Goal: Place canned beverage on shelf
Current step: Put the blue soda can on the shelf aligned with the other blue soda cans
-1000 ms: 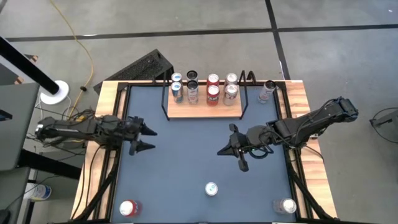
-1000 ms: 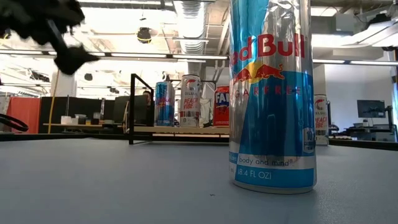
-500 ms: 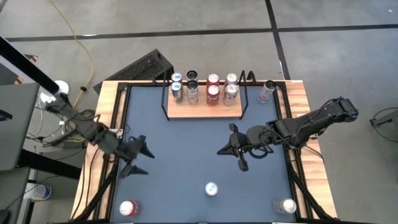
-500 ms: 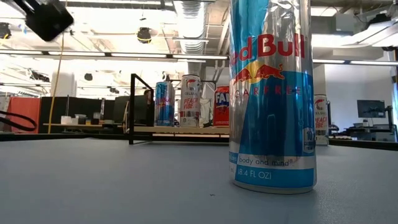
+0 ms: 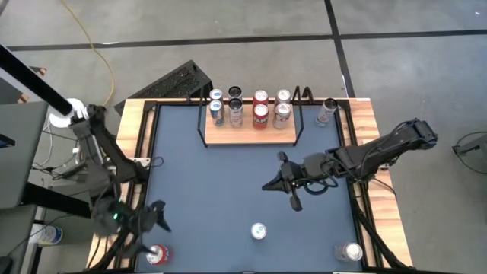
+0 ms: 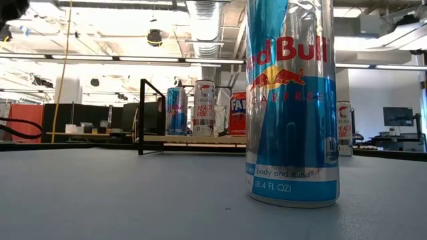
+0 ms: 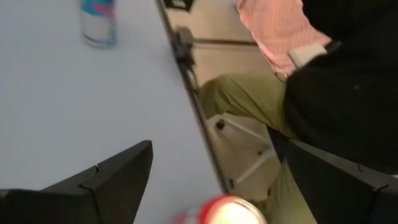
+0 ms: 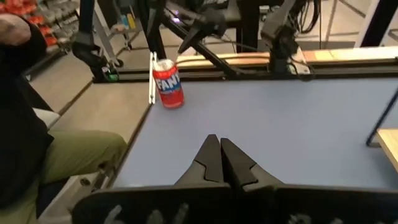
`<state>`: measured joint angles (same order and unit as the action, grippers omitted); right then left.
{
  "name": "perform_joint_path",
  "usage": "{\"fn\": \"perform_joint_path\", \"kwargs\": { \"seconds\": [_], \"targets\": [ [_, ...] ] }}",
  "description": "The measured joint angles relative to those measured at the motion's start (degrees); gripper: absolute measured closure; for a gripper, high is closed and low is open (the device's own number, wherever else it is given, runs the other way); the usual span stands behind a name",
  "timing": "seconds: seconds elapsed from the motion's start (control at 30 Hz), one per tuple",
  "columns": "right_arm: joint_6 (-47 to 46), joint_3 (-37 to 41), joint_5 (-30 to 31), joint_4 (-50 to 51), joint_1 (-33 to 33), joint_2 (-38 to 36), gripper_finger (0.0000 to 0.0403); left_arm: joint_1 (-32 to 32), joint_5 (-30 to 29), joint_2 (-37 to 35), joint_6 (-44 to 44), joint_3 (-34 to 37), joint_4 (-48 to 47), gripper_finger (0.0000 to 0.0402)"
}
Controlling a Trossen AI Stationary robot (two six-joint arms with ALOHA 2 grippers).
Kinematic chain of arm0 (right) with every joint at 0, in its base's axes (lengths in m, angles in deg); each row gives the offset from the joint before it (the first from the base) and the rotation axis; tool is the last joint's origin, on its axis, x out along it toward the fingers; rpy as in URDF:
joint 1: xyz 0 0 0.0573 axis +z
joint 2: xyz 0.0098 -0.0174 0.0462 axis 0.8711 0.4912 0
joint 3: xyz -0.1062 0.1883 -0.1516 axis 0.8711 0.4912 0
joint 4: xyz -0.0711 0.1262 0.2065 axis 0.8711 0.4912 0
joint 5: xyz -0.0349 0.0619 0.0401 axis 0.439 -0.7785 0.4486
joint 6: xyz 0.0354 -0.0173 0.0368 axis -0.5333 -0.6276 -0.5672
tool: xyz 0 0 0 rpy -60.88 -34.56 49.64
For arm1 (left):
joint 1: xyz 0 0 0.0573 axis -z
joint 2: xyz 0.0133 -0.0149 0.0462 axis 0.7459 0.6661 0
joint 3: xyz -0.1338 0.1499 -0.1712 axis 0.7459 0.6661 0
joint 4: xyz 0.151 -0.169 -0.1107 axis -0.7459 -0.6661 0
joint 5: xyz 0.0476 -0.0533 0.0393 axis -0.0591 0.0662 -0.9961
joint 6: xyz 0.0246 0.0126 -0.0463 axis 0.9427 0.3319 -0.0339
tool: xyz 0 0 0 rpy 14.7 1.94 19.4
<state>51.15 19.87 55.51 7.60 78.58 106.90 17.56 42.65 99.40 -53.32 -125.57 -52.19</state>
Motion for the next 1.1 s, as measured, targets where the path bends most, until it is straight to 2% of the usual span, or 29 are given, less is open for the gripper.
{"fn": "perform_joint_path", "kwargs": {
  "seconds": [0.2,0.37,0.57,1.1],
  "targets": [
    [-0.12,-0.01,-0.02,-3.79,-0.23,3.28,0.0403,8.08,-5.98,8.68,-1.59,-6.58,-1.93,0.0045],
    [-1.06,-0.55,-0.02,-5.11,-0.91,5.10,0.0403,10.77,-9.95,13.50,-5.08,-10.46,-8.58,0.0045],
    [-1.19,-1.64,-0.02,-5.33,-0.37,5.08,0.0403,10.80,-9.97,17.15,-11.84,-10.59,-12.96,0.0045],
    [-1.19,-1.67,-0.02,-5.46,0.02,5.09,0.0403,10.78,-9.02,19.01,-13.72,-10.54,-12.58,0.0045]
  ]
}}
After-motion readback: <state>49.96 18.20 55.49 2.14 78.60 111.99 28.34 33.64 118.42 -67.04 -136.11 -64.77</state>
